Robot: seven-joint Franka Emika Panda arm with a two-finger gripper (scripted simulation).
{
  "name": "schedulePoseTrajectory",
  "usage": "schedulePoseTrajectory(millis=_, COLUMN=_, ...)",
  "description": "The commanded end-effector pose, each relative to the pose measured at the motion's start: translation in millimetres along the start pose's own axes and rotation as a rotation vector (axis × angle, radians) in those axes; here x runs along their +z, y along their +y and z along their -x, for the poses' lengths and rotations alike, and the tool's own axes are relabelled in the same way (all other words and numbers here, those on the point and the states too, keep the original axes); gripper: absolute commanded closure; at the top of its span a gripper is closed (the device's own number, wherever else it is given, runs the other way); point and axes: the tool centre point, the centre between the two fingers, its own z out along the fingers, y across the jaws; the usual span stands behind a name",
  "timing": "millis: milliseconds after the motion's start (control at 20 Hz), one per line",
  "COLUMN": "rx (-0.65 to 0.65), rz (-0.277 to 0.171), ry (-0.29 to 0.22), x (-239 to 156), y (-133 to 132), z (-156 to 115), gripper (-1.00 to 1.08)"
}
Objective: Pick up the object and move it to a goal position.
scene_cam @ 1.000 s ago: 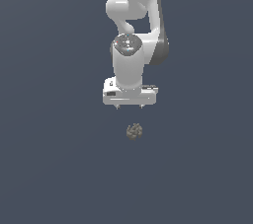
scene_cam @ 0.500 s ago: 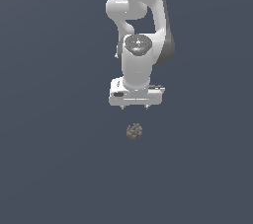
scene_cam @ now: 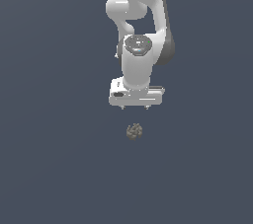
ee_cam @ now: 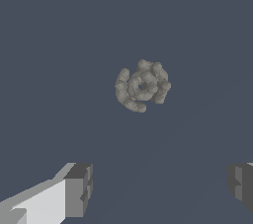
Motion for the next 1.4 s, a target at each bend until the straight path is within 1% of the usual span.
schedulePoseTrajectory(millis=0, rx=0.018, rz=0.0, ry=0.0, x=0.9, y=0.0, z=-1.0, gripper=-0.92)
schedulePoseTrajectory(millis=250, rx=0.082, rz=-0.001, ry=0.0, x=3.6, y=0.1, z=-4.6, gripper=-0.92)
schedulePoseTrajectory(millis=500, rx=0.177, rz=-0.002, ry=0.001, x=7.8, y=0.2, z=-9.9, gripper=-0.92)
schedulePoseTrajectory(millis=1350, rx=0.632, rz=0.001, ry=0.009, x=28.5, y=0.5, z=-34.9, gripper=-0.92)
